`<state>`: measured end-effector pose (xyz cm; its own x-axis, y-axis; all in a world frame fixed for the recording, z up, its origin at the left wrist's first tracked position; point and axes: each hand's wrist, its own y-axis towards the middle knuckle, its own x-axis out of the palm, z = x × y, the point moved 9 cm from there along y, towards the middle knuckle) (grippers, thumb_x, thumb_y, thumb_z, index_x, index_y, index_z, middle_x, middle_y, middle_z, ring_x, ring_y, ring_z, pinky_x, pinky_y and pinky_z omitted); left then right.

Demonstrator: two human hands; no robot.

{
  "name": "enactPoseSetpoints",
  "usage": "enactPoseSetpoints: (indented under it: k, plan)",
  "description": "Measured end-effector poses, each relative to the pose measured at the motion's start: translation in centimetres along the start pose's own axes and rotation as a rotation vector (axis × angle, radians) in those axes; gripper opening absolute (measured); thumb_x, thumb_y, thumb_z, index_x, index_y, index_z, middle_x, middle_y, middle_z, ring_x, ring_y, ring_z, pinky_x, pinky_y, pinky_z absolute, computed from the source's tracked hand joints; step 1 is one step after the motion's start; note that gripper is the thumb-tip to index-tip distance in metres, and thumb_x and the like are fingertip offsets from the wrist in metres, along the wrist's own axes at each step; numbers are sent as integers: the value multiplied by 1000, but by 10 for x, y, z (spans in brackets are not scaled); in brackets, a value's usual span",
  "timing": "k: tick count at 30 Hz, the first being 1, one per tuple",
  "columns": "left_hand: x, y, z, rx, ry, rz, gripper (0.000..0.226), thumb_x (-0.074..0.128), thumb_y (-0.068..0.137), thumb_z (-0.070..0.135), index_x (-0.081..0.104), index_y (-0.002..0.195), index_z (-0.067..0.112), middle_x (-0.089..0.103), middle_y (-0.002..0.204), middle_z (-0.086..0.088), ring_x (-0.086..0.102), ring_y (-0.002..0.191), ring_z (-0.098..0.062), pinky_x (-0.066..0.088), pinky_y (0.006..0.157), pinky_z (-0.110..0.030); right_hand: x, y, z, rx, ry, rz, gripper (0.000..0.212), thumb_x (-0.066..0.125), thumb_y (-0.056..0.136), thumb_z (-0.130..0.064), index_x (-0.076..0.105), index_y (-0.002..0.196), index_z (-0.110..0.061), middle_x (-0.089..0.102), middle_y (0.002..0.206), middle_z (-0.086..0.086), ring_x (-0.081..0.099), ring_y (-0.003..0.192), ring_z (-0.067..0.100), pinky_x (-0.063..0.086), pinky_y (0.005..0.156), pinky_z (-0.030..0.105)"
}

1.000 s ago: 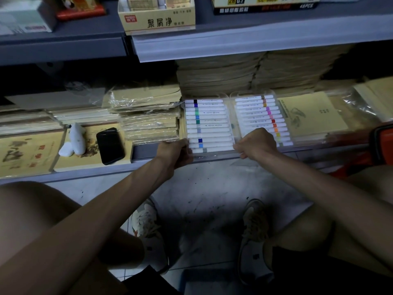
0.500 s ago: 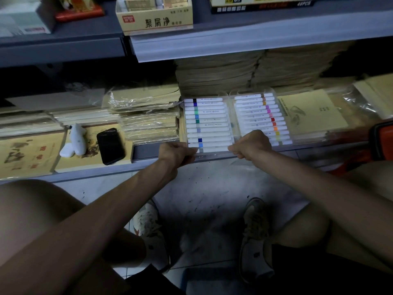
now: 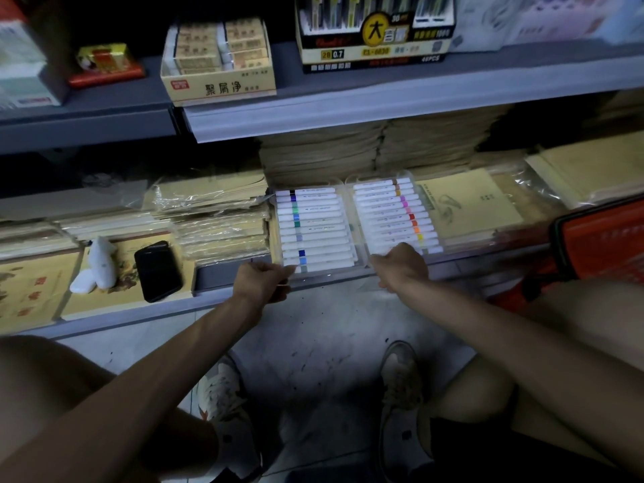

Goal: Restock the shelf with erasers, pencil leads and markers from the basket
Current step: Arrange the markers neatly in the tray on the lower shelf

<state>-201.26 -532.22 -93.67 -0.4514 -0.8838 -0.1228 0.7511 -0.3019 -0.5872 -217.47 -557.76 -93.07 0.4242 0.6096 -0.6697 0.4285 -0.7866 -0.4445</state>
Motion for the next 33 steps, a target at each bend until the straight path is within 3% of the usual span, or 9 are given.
enactPoseSetpoints:
  k: [2, 6, 12, 17, 21, 25, 29, 31, 33]
  plan:
    - [0, -4, -1, -3, 1, -6, 25, 82, 87, 12, 71, 98, -7, 71, 84, -20, 67, 58, -22, 59, 48, -25, 3, 29, 26, 52, 66, 17, 38, 64, 75, -33, 67, 101, -6, 75, 89, 14, 74, 73, 31, 65, 65, 46]
    - [5, -6, -2, -23, -49, -10, 19, 80, 87, 5, 71, 93, -11, 69, 79, -22, 66, 54, -23, 62, 52, -28, -11, 20, 20, 54, 90, 54, 13, 69, 79, -17, 61, 76, -8, 74, 79, 16, 75, 73, 33, 64, 72, 51]
    - [12, -7, -5, -58, -116, 7, 17, 79, 87, 4, 70, 90, -10, 70, 79, -23, 67, 65, -31, 64, 59, -32, -15, 24, 21, 26, 163, 62, 9, 62, 72, -19, 58, 80, -21, 73, 83, 5, 74, 79, 29, 63, 77, 46]
    - [11, -4, -2, 6, 6, 0, 19, 77, 91, 9, 67, 95, -6, 70, 80, -23, 66, 59, -26, 60, 50, -30, -24, 13, 9, -48, 80, 63, 11, 64, 77, -23, 54, 78, -21, 71, 84, 3, 71, 81, 27, 61, 74, 41]
    - [-1, -6, 32, 387, 592, 145, 29, 79, 88, 32, 60, 99, 13, 72, 77, -5, 71, 66, -25, 62, 63, -44, -34, -6, -10, -115, -135, 71, 8, 63, 88, -20, 57, 93, -18, 64, 93, -1, 60, 87, 23, 41, 66, 28]
    - [3, -26, 53, 604, 903, 218, 25, 73, 90, 43, 57, 96, 25, 67, 81, 7, 65, 75, -20, 55, 62, -35, -31, -13, -21, -200, -145, 72, 9, 63, 90, -18, 61, 98, -19, 66, 99, -2, 62, 93, 22, 40, 69, 26]
    - [27, -46, 65, 1016, 1143, 207, 29, 73, 88, 38, 65, 111, 22, 66, 103, -2, 62, 93, -29, 49, 73, -37, -24, -37, -62, -587, -386, 157, 19, 60, 96, -22, 61, 114, -17, 62, 113, 3, 61, 101, 25, 44, 71, 31]
    - [42, -50, 56, 1139, 1285, 148, 45, 72, 86, 38, 64, 127, 21, 66, 121, -5, 61, 110, -32, 48, 86, -41, -3, -52, -75, -811, -548, 115, 43, 58, 98, -28, 56, 138, -15, 55, 138, 7, 53, 125, 29, 47, 92, 37]
    - [53, -48, 41, 1164, 1419, 99, 65, 73, 83, 40, 57, 141, 18, 60, 139, -10, 56, 127, -35, 48, 101, -46, 23, -58, -70, -913, -718, -13, 68, 53, 100, -42, 30, 159, -16, 24, 167, 9, 23, 153, 30, 28, 118, 42]
